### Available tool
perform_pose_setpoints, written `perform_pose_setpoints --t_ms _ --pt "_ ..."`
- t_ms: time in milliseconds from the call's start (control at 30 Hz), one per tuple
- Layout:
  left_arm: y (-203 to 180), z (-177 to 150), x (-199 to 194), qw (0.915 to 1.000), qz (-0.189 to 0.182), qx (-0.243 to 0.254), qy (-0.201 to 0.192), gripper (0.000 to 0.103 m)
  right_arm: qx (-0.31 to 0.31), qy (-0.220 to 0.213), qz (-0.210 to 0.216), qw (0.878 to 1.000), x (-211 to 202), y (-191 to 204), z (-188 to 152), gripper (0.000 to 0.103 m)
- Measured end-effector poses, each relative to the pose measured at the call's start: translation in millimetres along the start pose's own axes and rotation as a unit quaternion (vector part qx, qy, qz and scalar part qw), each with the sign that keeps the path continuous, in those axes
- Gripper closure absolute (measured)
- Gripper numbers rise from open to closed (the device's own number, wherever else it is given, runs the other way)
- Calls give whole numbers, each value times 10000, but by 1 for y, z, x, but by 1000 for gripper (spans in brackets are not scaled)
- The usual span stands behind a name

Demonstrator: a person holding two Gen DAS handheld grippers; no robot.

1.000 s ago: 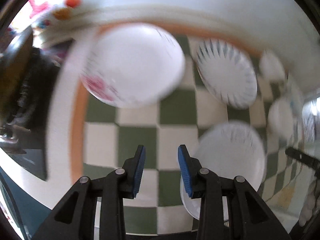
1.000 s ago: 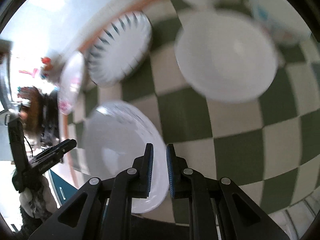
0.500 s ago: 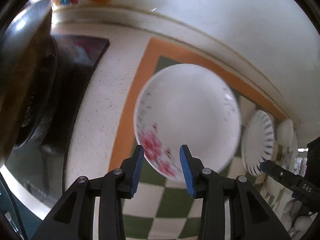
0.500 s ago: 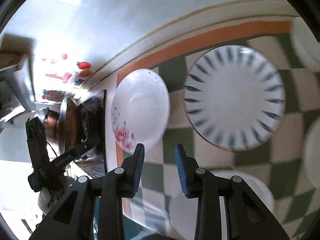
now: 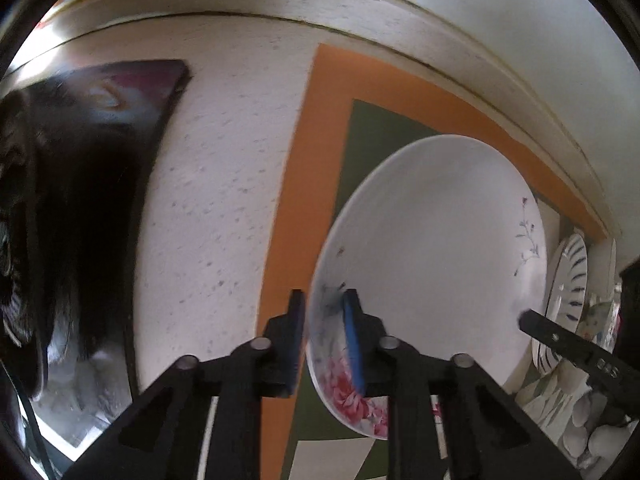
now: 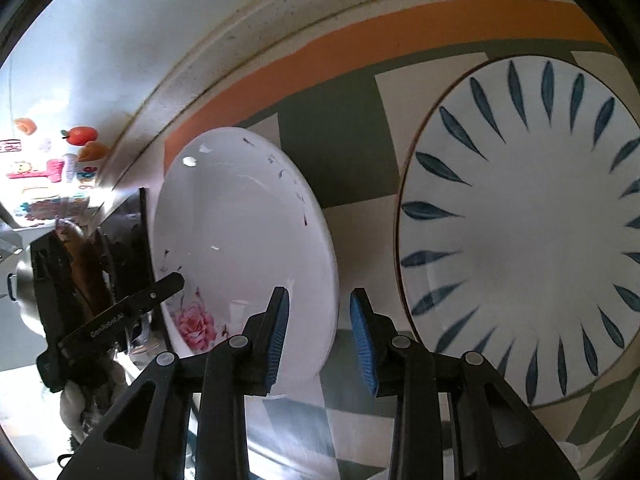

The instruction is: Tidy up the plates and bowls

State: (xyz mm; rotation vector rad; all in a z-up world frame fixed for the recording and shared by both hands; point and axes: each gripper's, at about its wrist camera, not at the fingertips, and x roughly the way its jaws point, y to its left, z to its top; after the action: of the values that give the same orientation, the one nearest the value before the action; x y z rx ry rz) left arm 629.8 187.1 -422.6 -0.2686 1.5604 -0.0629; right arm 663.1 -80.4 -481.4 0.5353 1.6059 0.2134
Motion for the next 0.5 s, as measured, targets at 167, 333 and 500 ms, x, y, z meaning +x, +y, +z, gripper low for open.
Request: perform_pose_setpoints --t_ms 167,333,500 --pt "-2 1 1 9999 15 128 -38 88 -49 19 -234 9997 13 4 3 91" --pt "-6 -10 -2 9995 156 243 -163 89 -231 -136 -278 9993 14 10 0 93" --pt "-19 -28 -9 9990 158 287 -298 89 -439 -221 -327 9983 12 17 -8 93"
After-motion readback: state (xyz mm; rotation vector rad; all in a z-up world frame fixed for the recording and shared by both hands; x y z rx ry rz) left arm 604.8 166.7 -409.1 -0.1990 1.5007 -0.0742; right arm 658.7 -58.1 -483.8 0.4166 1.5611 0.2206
